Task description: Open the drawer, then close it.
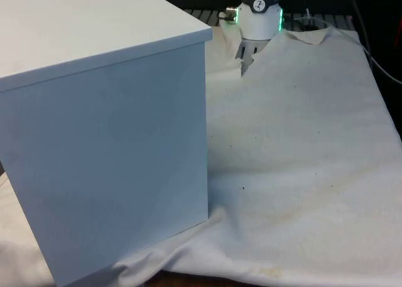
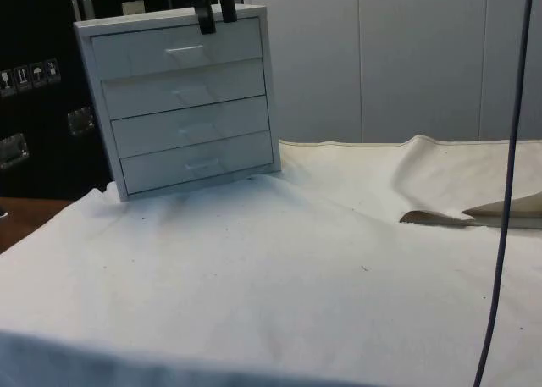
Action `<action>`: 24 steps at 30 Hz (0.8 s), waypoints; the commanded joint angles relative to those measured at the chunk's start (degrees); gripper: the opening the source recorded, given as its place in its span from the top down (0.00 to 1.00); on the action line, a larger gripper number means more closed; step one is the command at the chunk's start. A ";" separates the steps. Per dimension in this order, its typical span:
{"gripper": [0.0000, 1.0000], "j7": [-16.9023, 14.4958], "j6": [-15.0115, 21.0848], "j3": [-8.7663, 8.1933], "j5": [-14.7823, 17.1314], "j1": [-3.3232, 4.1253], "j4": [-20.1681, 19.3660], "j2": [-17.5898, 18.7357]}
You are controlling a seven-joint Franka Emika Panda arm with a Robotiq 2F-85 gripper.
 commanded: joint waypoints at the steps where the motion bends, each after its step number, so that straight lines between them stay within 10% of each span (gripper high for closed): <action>1: 0.00 0.00 0.00 0.00 0.06 0.00 0.17 0.23; 24: 0.00 -4.70 -0.86 0.74 -1.55 0.29 -2.06 -3.61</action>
